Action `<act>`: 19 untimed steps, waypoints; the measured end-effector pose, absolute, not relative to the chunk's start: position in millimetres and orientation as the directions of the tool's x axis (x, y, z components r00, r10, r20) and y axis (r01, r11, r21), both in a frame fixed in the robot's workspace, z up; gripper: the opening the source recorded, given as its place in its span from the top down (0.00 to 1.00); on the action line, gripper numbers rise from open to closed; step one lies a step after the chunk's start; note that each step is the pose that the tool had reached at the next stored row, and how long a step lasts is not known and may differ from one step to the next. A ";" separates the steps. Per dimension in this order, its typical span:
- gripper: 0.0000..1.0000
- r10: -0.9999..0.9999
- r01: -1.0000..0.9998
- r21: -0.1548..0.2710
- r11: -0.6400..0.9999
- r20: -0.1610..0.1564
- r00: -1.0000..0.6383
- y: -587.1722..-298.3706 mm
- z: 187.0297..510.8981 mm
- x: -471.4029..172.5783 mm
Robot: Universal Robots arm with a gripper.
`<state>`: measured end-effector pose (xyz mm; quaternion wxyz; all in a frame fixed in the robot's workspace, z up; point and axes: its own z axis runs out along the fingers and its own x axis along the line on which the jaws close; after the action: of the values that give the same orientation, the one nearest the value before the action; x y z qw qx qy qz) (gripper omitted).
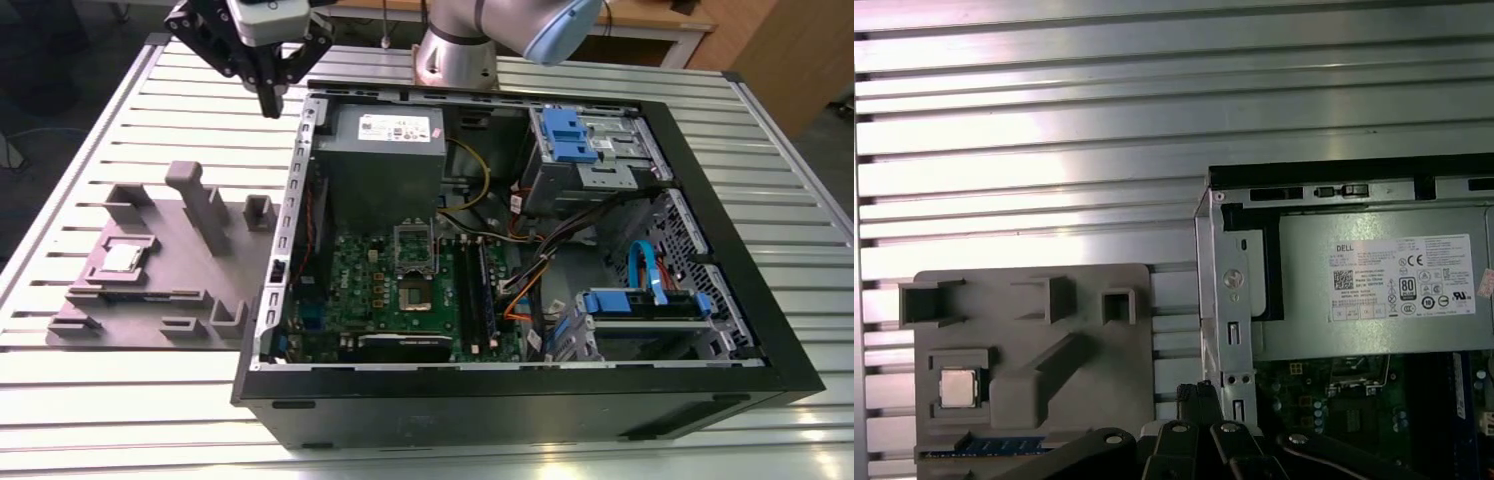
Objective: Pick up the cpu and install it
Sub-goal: 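Reach for the cpu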
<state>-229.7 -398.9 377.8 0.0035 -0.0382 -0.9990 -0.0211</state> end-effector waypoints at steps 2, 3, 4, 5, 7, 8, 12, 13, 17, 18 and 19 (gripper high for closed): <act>0.90 0.076 0.077 0.042 0.996 0.009 -0.997 -398.9 377.6 -231.5; 0.90 0.076 0.077 0.042 0.996 0.009 -0.997 -398.9 377.5 -232.3; 0.90 0.076 0.077 0.042 0.996 0.009 -0.997 -398.9 377.4 -233.1; 0.90 0.076 0.077 0.042 0.996 0.009 -0.997 -398.9 377.4 -233.8; 0.90 0.076 0.077 0.042 0.996 0.009 -0.997 -398.9 377.3 -235.3; 0.90 0.076 0.077 0.042 0.996 0.009 -0.997 -398.9 377.2 -236.0; 0.90 0.076 0.076 0.042 0.996 0.010 -0.997 -398.9 377.1 -237.5; 0.90 0.076 0.077 0.042 0.996 0.010 -0.997 -398.9 377.0 -237.9; 0.90 0.076 0.077 0.042 0.996 0.010 -0.997 -398.9 376.7 -239.3; 0.90 0.076 0.077 0.042 0.996 0.010 -0.997 -398.9 376.7 -239.6; 0.90 0.076 0.076 0.042 0.996 0.010 -0.997 -398.9 376.5 -239.9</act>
<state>-239.9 -398.9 376.5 0.0044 -0.0382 -0.9990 -0.0211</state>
